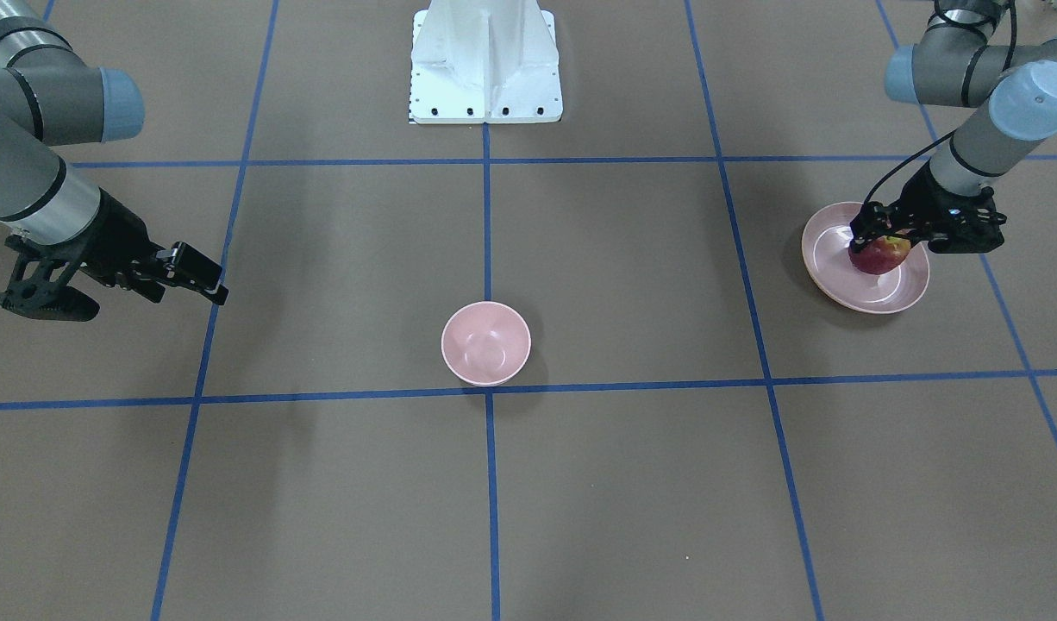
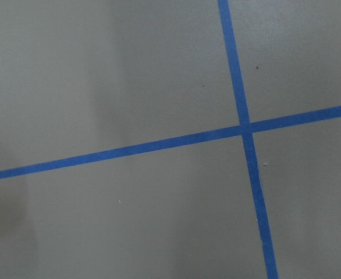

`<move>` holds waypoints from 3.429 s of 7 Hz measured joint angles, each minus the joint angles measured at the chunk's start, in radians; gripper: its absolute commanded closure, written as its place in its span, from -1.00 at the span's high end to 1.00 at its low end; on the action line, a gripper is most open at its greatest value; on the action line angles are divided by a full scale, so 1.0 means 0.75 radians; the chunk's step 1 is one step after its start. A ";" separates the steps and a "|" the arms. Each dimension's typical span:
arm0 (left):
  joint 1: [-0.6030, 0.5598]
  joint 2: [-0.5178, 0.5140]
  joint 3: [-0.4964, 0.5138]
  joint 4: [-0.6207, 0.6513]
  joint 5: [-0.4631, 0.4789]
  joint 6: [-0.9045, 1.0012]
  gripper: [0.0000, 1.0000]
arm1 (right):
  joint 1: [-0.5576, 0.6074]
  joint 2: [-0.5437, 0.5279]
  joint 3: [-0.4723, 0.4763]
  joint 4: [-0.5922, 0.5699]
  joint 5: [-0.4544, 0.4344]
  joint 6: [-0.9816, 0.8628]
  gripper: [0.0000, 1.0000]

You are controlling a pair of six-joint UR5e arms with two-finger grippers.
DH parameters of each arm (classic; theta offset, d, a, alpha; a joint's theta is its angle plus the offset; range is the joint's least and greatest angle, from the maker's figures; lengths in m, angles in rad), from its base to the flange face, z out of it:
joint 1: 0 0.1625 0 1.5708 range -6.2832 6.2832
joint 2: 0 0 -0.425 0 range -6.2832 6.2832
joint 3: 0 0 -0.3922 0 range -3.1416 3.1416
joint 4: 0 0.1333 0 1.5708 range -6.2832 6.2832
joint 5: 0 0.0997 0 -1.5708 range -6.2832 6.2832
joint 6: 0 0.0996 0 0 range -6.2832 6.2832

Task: Move apple from plate to bowl
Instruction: 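Lower the left gripper onto the apple on the pink plate and grasp it, then lift the apple with the left gripper and carry it over the pink bowl, then lower the apple into the pink bowl and open the left gripper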

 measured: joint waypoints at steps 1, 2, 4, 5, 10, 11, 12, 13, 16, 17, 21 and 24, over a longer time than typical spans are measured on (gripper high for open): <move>0.000 -0.006 -0.021 0.006 -0.026 -0.020 -1.00 | 0.000 -0.001 0.002 0.000 0.000 0.000 1.00; -0.001 -0.051 -0.071 0.032 -0.103 -0.112 -1.00 | 0.000 -0.003 0.004 0.000 0.000 -0.001 1.00; 0.014 -0.397 -0.118 0.254 -0.205 -0.422 -1.00 | 0.003 -0.011 0.006 0.000 0.000 -0.003 1.00; 0.066 -0.651 -0.108 0.454 -0.176 -0.551 -1.00 | 0.007 -0.020 0.008 0.000 0.000 -0.005 1.00; 0.339 -1.437 0.420 0.667 0.171 -0.830 -1.00 | 0.031 -0.137 0.036 0.002 -0.071 -0.080 1.00; 0.361 -1.472 0.486 0.636 0.210 -0.836 -1.00 | 0.031 -0.142 0.037 0.002 -0.075 -0.087 1.00; 0.369 -1.484 0.536 0.602 0.226 -0.837 -1.00 | 0.031 -0.142 0.038 0.002 -0.076 -0.089 1.00; 0.375 -1.489 0.578 0.561 0.232 -0.838 -1.00 | 0.031 -0.142 0.038 0.002 -0.076 -0.089 1.00; 0.387 -1.491 0.623 0.501 0.236 -0.840 -1.00 | 0.030 -0.143 0.038 0.002 -0.077 -0.088 1.00; 0.388 -1.491 0.624 0.498 0.236 -0.840 -1.00 | 0.030 -0.144 0.038 0.002 -0.078 -0.087 1.00; 0.389 -1.484 0.622 0.489 0.236 -0.837 0.11 | 0.029 -0.143 0.037 0.002 -0.078 -0.085 1.00; 0.389 -1.481 0.614 0.475 0.240 -0.836 0.94 | 0.029 -0.140 0.037 0.002 -0.078 -0.080 1.00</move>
